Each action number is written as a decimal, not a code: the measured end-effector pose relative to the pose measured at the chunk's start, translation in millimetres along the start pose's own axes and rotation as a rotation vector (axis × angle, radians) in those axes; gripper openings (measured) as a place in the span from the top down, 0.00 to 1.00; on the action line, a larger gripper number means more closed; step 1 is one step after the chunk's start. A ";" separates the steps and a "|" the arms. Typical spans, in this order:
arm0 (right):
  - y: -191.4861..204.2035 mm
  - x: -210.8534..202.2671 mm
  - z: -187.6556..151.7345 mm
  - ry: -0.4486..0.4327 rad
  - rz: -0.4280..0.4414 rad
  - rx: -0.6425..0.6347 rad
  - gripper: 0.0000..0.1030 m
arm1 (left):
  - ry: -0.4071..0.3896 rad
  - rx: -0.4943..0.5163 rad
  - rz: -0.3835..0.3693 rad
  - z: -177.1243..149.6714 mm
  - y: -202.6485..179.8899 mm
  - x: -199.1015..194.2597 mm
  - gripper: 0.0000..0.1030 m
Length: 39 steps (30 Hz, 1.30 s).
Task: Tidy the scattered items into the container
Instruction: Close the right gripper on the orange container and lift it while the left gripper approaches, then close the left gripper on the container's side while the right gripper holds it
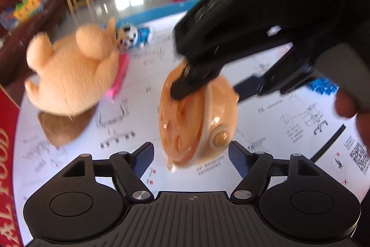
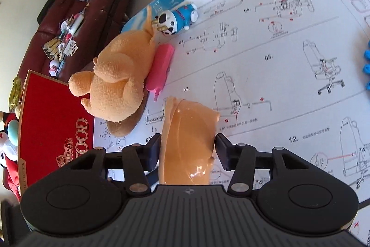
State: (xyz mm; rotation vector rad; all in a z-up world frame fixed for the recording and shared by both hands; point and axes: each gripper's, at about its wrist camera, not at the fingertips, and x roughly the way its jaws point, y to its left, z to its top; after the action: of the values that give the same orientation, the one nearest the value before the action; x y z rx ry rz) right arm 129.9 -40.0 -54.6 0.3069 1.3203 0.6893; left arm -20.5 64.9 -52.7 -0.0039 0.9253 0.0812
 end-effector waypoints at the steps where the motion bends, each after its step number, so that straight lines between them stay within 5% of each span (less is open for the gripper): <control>1: 0.5 0.4 -0.7 0.005 -0.007 0.001 0.47 | -0.019 -0.005 0.004 1.2 -1.3 -4.1 0.17; 5: 2.6 0.8 -2.8 0.017 -0.019 0.004 0.48 | -0.080 0.008 0.048 1.8 -3.9 -13.7 0.10; 16: 4.9 4.8 -10.6 0.092 0.014 0.069 0.47 | -0.046 0.020 0.085 -1.2 -6.2 8.1 0.13; 19: 13.4 2.6 -11.4 0.088 0.008 0.031 0.47 | -0.030 0.009 0.036 -4.7 -4.3 7.9 0.42; 26: 17.0 -11.0 -0.7 0.013 -0.028 0.002 0.38 | -0.051 -0.027 -0.030 -19.7 4.0 -4.2 0.43; 31: 17.8 -5.5 -3.6 0.037 -0.059 0.000 0.36 | -0.043 -0.052 -0.050 -22.1 5.3 -9.1 0.43; 39: 27.6 5.9 -22.0 0.054 -0.106 -0.073 0.43 | 0.069 -0.081 -0.037 -10.9 -2.1 -9.9 0.41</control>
State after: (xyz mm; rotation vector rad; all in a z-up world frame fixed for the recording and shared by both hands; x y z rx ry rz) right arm 101.5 -19.0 -48.8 0.1597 1.3498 0.6585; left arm -35.0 61.7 -51.4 -0.0992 0.9902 0.0846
